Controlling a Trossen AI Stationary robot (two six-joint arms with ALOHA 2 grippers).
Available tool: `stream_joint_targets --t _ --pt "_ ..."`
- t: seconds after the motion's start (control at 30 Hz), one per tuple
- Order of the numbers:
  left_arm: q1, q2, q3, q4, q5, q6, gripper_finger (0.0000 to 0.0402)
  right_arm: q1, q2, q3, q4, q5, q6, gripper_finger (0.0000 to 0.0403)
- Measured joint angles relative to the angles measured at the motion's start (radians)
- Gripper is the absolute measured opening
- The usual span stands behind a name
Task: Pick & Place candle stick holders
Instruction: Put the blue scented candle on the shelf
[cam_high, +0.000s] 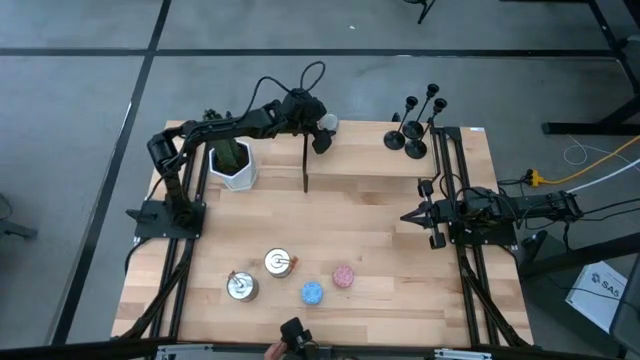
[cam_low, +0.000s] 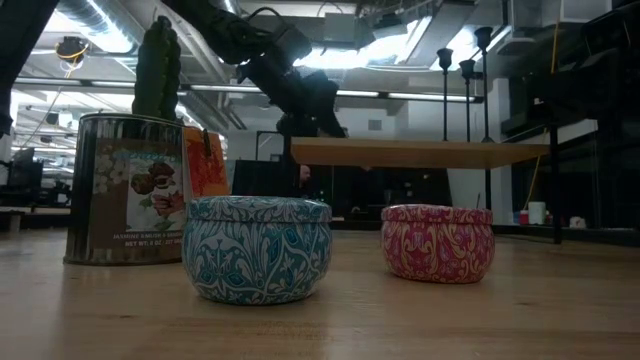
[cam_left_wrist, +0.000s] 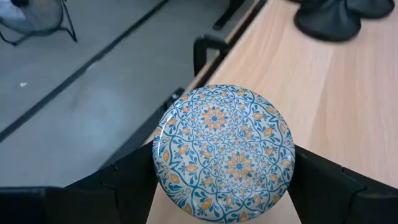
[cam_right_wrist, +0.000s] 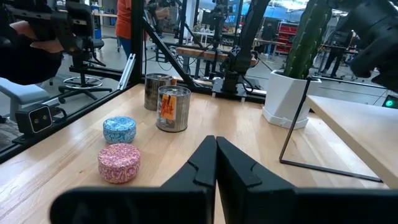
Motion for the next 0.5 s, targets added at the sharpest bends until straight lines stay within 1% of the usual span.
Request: stream_joint_targets --t 0.2,0.5 --pt "-0.003 -0.002 0.0 -0.058 -0.007 0.014 0.0294 0.0 0.0 0.0 0.0 0.0 0.0 0.0011" --pt "-0.01 -0.003 0.001 -0.067 -0.01 0.045 0.0295 0.0 0.0 0.0 0.0 0.0 0.0 0.0011"
